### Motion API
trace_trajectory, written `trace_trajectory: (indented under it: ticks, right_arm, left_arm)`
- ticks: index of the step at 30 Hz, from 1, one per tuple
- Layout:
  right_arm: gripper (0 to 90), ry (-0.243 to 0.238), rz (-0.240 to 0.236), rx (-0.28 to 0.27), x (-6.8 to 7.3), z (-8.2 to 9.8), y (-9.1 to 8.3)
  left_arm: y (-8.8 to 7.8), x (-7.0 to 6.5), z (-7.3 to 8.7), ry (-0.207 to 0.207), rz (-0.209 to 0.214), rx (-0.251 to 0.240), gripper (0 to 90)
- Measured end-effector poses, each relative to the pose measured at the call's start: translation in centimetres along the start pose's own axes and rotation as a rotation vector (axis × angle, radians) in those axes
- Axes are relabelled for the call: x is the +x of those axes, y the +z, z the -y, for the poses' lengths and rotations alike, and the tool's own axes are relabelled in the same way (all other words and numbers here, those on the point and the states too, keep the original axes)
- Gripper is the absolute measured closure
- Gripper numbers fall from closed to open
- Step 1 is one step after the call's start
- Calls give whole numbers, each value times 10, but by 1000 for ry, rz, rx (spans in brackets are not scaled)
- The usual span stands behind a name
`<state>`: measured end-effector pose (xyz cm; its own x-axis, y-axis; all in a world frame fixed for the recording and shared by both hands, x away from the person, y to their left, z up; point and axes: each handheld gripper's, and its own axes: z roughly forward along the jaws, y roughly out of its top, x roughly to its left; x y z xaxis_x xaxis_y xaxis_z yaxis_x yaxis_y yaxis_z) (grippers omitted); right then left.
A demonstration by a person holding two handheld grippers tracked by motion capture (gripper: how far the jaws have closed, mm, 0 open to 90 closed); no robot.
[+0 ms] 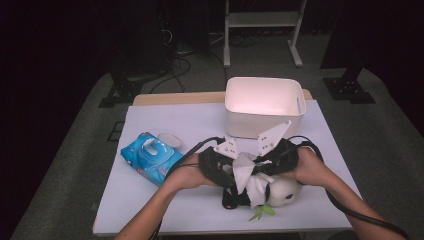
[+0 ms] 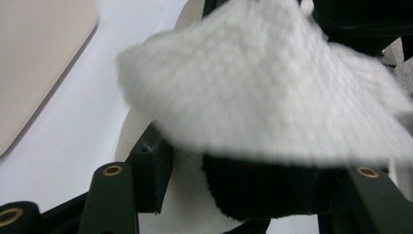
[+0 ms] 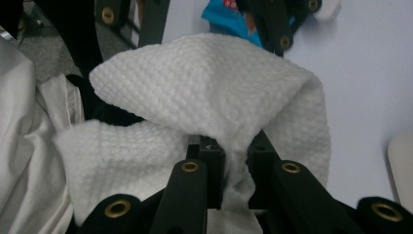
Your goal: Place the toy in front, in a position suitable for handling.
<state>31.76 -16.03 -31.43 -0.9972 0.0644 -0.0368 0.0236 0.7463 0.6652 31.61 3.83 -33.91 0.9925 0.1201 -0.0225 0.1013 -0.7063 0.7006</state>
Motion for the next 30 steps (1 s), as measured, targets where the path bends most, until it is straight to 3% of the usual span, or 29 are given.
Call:
trace_trajectory:
  ticks: [6,10,19,24,30]
  right_arm:
    - [812,5,-22,-14,-4,-12,17]
    - [812,7,-12,-12,-5,-10,13]
    - [812,72,30,-1,-5,23,-10]
    - [811,113,54,47,-3,47,-20]
    - [810,141,77,15,0,63,-38]
  left_arm:
    - [-1,0,3,-4,5,-9,397]
    - [-2,-2,4,-2,8,-15,402]
    - [-4,-5,2,13,9,5,403]
    - [-4,-3,2,9,12,17,405]
    - [-5,-3,2,-1,16,19,406]
